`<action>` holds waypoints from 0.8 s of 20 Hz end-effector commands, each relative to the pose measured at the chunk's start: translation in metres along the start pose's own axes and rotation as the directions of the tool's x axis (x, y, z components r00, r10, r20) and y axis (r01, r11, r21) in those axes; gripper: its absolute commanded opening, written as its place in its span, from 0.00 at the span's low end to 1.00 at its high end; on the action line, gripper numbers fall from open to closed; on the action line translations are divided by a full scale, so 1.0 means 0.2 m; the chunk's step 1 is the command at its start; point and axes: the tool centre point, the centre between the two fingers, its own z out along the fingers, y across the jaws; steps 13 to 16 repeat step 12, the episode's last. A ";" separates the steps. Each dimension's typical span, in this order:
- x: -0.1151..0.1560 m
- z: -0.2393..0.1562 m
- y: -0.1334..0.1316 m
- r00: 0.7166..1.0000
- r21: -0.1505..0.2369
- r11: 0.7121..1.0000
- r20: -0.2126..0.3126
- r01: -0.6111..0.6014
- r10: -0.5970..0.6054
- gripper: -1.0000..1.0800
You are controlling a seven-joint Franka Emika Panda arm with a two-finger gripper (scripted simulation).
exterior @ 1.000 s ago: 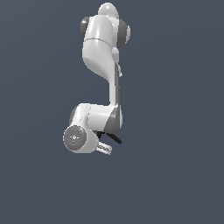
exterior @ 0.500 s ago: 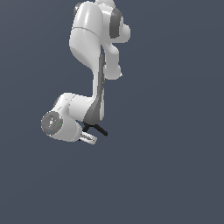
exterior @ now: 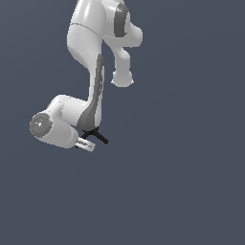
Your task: Pick up the object and move it to a goal position.
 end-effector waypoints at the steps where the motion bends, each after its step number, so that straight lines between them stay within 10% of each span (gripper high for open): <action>1: 0.00 0.00 0.00 1.000 0.000 1.000 0.000 0.000 0.000 0.00; 16: -0.05 -0.12 0.01 1.000 0.000 1.000 0.000 0.000 0.000 0.00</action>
